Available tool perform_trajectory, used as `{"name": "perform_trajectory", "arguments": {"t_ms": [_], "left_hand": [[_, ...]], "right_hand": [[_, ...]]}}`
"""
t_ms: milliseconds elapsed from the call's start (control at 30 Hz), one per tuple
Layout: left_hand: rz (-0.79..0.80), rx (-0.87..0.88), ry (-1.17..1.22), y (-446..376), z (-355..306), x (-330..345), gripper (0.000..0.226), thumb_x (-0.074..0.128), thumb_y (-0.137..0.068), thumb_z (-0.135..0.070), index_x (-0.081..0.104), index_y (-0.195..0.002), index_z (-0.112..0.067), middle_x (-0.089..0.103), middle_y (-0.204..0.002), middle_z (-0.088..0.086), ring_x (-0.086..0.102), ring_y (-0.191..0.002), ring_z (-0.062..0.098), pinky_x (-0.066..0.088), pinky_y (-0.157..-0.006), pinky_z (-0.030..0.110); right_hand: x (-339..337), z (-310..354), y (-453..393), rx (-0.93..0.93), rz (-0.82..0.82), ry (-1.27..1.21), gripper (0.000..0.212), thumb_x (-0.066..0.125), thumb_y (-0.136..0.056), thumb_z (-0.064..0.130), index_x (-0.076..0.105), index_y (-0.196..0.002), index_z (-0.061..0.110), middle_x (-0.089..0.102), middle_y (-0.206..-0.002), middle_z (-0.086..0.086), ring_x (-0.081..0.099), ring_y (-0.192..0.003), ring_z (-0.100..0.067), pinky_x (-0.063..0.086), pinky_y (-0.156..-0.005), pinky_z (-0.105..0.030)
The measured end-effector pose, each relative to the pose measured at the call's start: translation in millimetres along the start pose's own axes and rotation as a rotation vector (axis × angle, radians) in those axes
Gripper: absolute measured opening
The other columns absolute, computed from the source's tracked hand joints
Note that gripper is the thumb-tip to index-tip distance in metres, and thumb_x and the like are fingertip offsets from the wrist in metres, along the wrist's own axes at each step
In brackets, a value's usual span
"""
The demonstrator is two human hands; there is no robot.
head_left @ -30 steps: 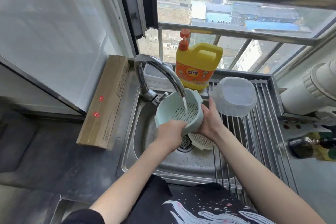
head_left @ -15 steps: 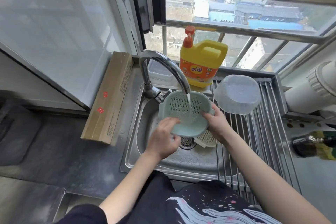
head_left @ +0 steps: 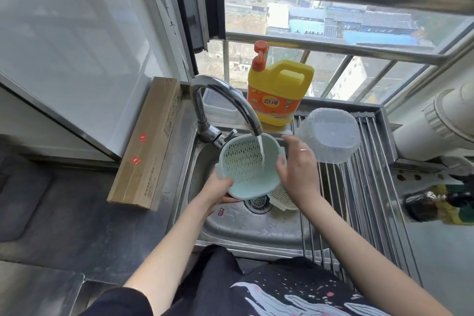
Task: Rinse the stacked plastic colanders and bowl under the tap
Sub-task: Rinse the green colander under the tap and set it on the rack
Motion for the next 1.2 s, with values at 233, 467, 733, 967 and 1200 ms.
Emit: {"name": "perform_trajectory", "arguments": {"t_ms": [233,467,733,967,1200], "left_hand": [[-0.016,0.100,0.046,-5.1,-0.2,12.2,0.057,0.042,-0.079,0.017,0.043,-0.130,-0.008,0.058,-0.123,0.021,0.060,-0.108,0.034,0.059,-0.073,0.043],[-0.034,0.170,0.111,-5.1,-5.1,24.8,0.061,0.043,-0.076,0.018,0.042,-0.130,-0.009,0.060,-0.115,0.019,0.065,-0.094,0.028,0.060,-0.065,0.041],[0.073,0.058,0.362,-6.0,-4.6,33.3,0.046,0.041,-0.083,0.021,0.048,-0.123,-0.001,0.065,-0.101,0.017,0.066,-0.086,0.029,0.059,-0.068,0.040],[0.250,-0.204,0.657,6.6,8.0,57.9,0.048,0.036,-0.084,0.018,0.044,-0.129,0.002,0.056,-0.125,0.029,0.066,-0.098,0.043,0.059,-0.076,0.046],[0.257,-0.214,0.613,9.5,-8.5,81.0,0.036,0.041,-0.089,0.014,0.049,-0.122,0.002,0.064,-0.108,0.023,0.071,-0.080,0.033,0.061,-0.065,0.042]], "right_hand": [[84.1,-6.5,41.2,-0.031,0.580,0.597,0.091,0.046,-0.090,0.017,-0.027,-0.143,0.015,0.011,-0.156,-0.027,-0.006,-0.147,-0.035,-0.030,-0.098,-0.061],[98.5,-5.4,49.6,0.139,0.718,0.657,0.096,0.047,-0.089,0.034,-0.030,-0.143,0.018,0.015,-0.152,-0.033,-0.003,-0.144,-0.041,-0.022,-0.094,-0.072],[74.2,11.4,43.9,0.019,0.520,0.013,0.067,0.045,-0.077,0.003,0.028,-0.141,0.014,0.046,-0.145,0.003,0.037,-0.138,-0.017,-0.020,-0.113,-0.047],[-7.8,8.6,23.5,-0.134,-0.033,-0.037,0.041,0.052,-0.078,0.010,0.050,-0.118,0.018,0.052,-0.140,0.002,0.041,-0.135,-0.015,0.011,-0.117,-0.049],[-25.6,16.8,20.9,-0.128,-0.185,-0.148,0.057,0.055,-0.078,-0.003,0.040,-0.128,0.022,0.039,-0.147,-0.001,0.026,-0.143,-0.019,0.016,-0.116,-0.053]]}}
Point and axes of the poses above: each hand's wrist, its own y-axis away from the middle knuckle, its own x-axis out of the palm, z = x × y, the point moved 10 cm from there along -y, towards the middle knuckle
